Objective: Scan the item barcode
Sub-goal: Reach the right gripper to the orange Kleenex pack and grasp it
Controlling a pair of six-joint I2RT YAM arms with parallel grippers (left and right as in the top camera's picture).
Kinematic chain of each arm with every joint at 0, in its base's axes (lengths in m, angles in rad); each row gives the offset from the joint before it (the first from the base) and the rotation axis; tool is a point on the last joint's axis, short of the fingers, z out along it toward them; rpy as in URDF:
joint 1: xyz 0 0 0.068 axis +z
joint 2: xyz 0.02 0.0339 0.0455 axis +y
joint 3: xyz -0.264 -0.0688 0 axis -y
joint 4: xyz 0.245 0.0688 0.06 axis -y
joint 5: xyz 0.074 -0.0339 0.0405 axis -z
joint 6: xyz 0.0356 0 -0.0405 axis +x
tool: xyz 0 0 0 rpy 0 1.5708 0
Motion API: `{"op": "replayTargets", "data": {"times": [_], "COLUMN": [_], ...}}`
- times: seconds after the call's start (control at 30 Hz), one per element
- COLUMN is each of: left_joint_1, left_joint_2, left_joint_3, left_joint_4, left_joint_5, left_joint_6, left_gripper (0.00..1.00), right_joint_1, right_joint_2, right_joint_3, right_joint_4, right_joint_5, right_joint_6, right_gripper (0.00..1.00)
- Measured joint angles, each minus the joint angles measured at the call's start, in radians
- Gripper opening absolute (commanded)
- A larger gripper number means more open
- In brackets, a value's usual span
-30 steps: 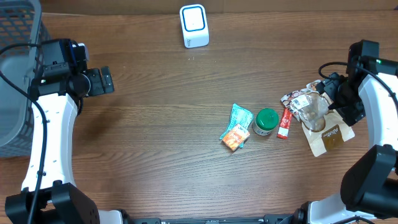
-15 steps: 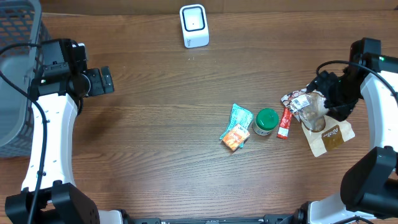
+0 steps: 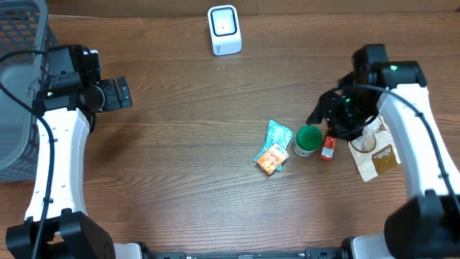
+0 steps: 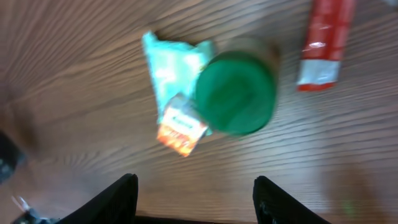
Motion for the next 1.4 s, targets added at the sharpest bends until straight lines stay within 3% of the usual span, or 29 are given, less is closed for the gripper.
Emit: {"op": "replayTargets", "data": {"times": [0.3, 0.53, 1.07, 1.4], "left_joint_1": [0.000, 0.000, 0.000, 0.000], "left_joint_2": [0.000, 0.000, 0.000, 0.000], "left_joint_3": [0.000, 0.000, 0.000, 0.000], "left_joint_4": [0.000, 0.000, 0.000, 0.000], "left_joint_5": [0.000, 0.000, 0.000, 0.000], "left_joint_6": [0.000, 0.000, 0.000, 0.000], "left_gripper": [1.00, 1.00, 1.00, 1.00], "right_joint_1": [0.276, 0.413, 0.420, 0.420], "right_joint_2": [-0.071, -0.071, -0.069, -0.069], "right_joint_3": [-0.035, -0.243, -0.508, -0.564], "right_joint_4": [0.093, 0.337, 0.554, 0.639], "right_joint_5": [0.069, 0.110, 0.218, 0.242], "right_joint_6": [0.153, 0.309, 0.501, 0.550], "right_gripper": [0.61, 0.51, 0.35, 0.12]}}
